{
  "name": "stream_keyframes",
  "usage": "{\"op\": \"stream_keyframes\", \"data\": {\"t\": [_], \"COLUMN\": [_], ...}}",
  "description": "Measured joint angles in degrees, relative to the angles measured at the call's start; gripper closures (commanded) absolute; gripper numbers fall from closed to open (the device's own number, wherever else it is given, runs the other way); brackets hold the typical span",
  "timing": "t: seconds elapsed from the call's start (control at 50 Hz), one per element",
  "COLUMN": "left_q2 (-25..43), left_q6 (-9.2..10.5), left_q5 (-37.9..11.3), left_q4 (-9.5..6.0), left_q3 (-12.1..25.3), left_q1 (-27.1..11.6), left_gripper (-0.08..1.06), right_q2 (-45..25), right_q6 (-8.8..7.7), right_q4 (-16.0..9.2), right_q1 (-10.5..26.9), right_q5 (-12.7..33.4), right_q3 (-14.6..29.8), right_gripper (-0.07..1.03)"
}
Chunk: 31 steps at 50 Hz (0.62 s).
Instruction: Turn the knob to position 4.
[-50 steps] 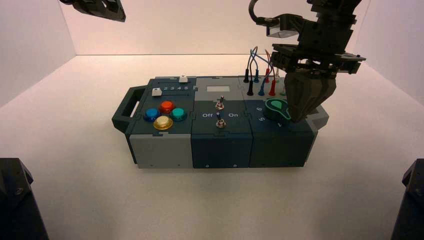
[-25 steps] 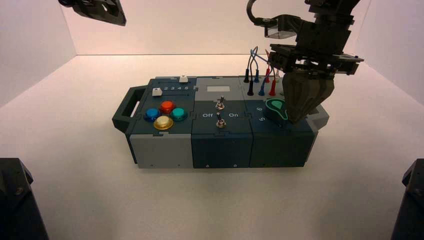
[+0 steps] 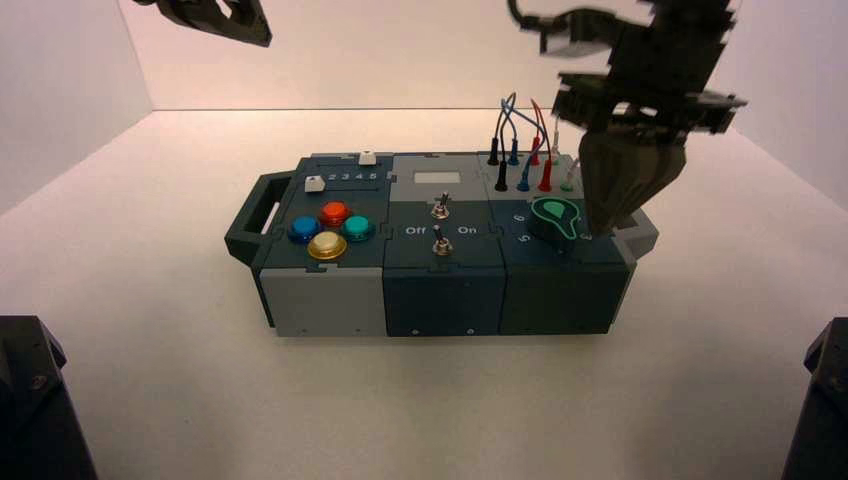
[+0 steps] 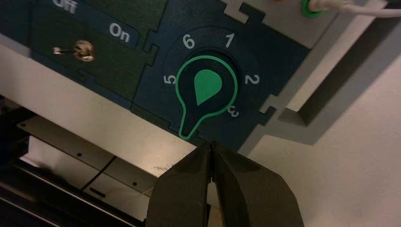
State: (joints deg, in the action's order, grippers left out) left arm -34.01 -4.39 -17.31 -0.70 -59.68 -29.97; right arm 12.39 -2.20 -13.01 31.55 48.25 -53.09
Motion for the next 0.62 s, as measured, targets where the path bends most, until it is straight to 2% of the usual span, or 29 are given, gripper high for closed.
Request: {"op": "stream_keyframes", "data": {"t": [0.26,0.62], "left_q2": [-0.4,-0.5], "left_q6": [-0.53,-0.53], "left_q5": [-0.5,-0.6], "left_q4": [0.0,-0.09], "left_q3": [-0.2,-0.3], "left_q1": [-4.3,-5.4], "left_gripper": [1.0,1.0], "right_q2": [8.3,10.1], "right_q6": [-0.09,-0.09], "right_q4": [2.0,2.4], "right_q1": [0.0,0.0], "right_q5": [-1.1,-3.6], "right_q3": [-0.3,-0.2], "right_gripper": [0.99,0.99]}}
